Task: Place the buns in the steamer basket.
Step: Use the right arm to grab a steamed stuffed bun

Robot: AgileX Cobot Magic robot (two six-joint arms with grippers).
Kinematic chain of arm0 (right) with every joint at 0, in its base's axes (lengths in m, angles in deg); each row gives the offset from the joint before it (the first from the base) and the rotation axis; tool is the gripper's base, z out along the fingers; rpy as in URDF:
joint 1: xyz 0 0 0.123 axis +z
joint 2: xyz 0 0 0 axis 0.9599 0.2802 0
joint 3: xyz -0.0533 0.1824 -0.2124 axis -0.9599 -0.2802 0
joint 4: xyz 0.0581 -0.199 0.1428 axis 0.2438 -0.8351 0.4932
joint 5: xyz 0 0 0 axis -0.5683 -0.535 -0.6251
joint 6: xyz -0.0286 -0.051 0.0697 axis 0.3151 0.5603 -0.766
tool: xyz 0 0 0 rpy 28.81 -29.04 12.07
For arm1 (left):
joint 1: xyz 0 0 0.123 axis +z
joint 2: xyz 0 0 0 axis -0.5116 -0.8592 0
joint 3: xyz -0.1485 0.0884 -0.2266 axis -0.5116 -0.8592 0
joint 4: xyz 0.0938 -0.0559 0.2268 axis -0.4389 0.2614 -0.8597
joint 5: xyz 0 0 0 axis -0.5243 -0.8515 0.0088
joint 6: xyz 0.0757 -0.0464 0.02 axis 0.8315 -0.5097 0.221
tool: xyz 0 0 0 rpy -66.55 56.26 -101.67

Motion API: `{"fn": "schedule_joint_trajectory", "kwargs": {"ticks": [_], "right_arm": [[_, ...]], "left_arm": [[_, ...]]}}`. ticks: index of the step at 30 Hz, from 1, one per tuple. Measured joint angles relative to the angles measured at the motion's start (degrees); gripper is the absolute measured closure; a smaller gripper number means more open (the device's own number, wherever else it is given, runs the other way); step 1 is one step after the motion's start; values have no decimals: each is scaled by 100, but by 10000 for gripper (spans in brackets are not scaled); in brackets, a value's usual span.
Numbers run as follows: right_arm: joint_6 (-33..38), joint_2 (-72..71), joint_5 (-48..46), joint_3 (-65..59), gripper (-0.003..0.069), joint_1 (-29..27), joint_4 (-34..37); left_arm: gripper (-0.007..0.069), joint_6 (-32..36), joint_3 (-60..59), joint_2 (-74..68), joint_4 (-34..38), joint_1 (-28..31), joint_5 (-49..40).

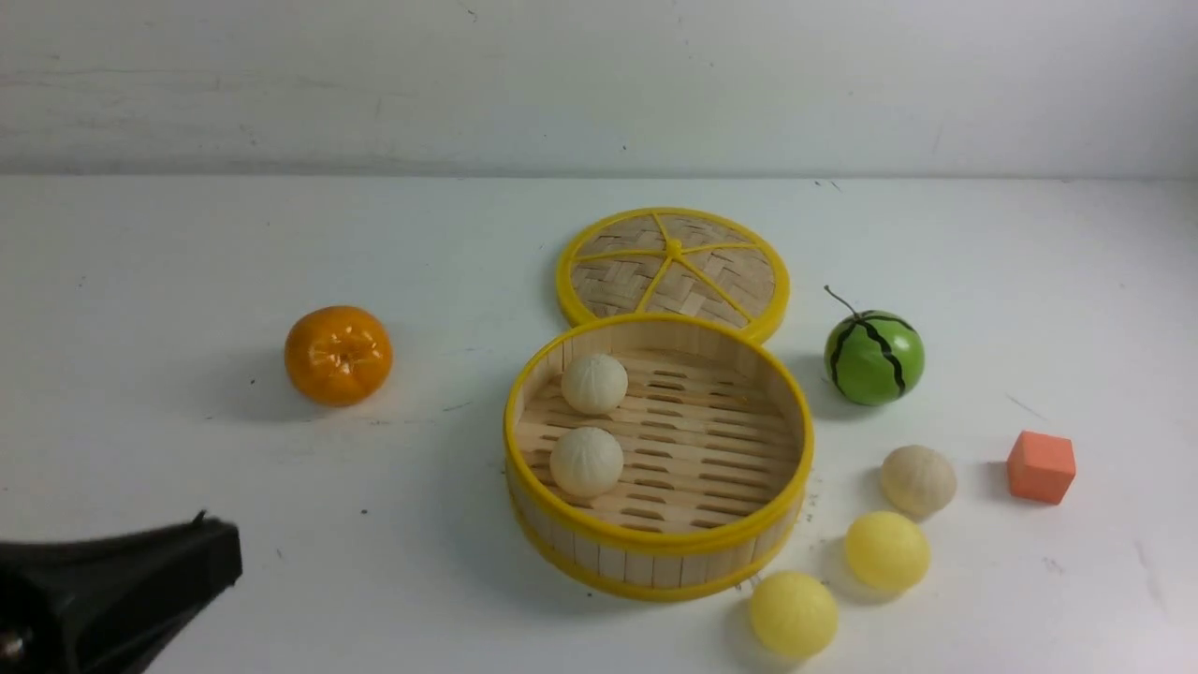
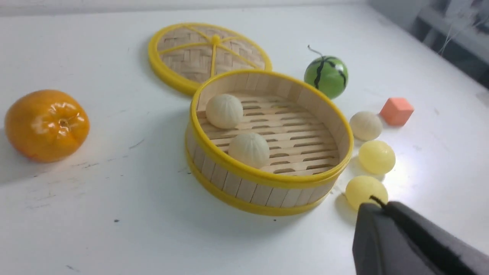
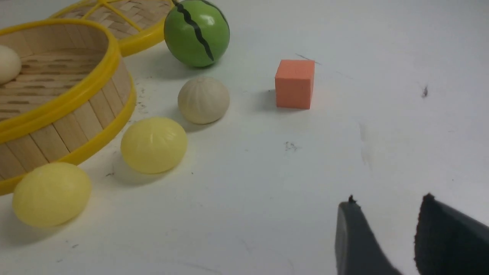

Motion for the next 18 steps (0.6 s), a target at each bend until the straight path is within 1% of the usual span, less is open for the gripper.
{"fn": "schedule_joint_trajectory", "kwargs": {"ticks": [3,4,5,7,9,18], "right_arm": [[0,0,0,0,419,0,-362],[0,0,0,0,419,0,-598],[0,0,0,0,419,0,-635],[0,0,-18,0,419,0,-1097],[0,0,-37,0,419,0,-1287],[0,0,-54,0,419,0,-1483]], "left_arm": [[638,0,-660,564,94,0,369],[638,-5,-863,792,108,0,426],[638,-5,-892,823,108,0,433],[638,-5,-1165,1164,108,0,545],[638,-5,-1236,1282,108,0,581],[638,-5,-1303,1303,108,0,394]]}}
